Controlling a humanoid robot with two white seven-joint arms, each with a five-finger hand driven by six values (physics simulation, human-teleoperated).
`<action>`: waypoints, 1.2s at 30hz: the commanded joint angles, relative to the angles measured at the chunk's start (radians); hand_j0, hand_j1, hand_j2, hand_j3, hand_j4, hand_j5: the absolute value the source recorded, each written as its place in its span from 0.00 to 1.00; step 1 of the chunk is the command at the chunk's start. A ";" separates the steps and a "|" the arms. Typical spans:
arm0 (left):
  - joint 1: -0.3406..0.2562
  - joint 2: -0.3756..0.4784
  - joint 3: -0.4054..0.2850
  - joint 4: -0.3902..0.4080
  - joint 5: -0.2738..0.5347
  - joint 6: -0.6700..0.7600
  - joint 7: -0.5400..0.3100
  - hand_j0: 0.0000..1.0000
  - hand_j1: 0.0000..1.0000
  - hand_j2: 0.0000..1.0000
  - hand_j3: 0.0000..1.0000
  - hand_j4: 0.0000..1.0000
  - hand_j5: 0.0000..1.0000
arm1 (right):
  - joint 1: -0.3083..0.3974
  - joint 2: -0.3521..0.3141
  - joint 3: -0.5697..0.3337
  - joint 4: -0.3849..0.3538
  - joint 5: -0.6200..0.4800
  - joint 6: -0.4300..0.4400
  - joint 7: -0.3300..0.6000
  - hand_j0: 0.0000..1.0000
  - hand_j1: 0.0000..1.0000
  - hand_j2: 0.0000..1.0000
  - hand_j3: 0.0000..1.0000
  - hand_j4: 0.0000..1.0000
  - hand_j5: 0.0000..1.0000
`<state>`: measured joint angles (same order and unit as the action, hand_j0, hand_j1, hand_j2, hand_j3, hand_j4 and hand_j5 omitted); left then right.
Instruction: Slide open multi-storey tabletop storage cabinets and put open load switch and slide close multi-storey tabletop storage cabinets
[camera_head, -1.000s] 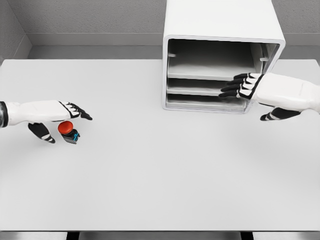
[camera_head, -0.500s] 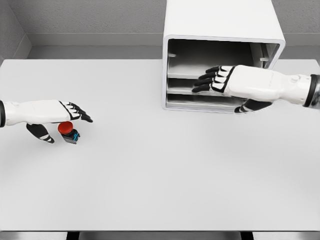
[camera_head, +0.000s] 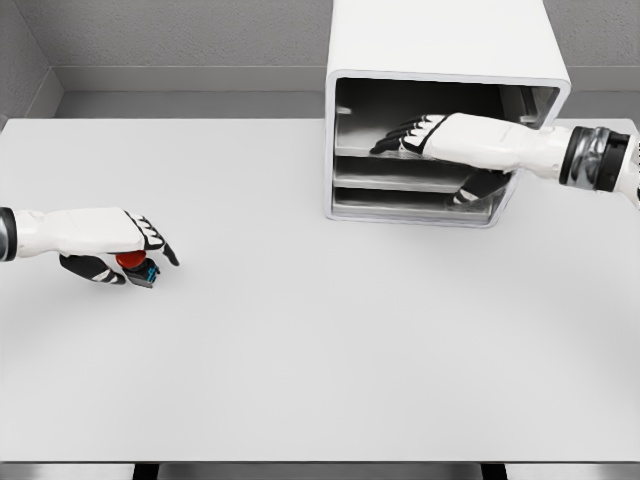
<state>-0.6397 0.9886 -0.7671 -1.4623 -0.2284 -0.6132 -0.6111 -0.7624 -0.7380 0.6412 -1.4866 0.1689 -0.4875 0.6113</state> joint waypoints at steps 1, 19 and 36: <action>0.000 0.002 0.000 -0.003 0.006 0.002 0.000 0.70 0.70 0.70 0.70 0.70 0.70 | -0.002 0.015 0.009 0.034 -0.005 0.029 0.000 1.00 1.00 1.00 1.00 1.00 1.00; -0.002 0.010 0.000 -0.001 0.004 0.002 0.000 0.47 0.47 0.47 0.47 0.47 0.47 | -0.026 0.046 0.035 0.075 0.052 -0.029 0.000 1.00 1.00 1.00 1.00 1.00 1.00; -0.034 0.039 0.002 -0.090 0.011 0.002 0.000 0.39 0.39 0.39 0.39 0.39 0.39 | 0.031 -0.044 0.025 -0.030 0.046 -0.123 0.000 1.00 1.00 1.00 1.00 1.00 1.00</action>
<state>-0.6735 1.0227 -0.7665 -1.5444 -0.2243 -0.6135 -0.6111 -0.7271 -0.7734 0.6684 -1.5166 0.2121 -0.6015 0.6108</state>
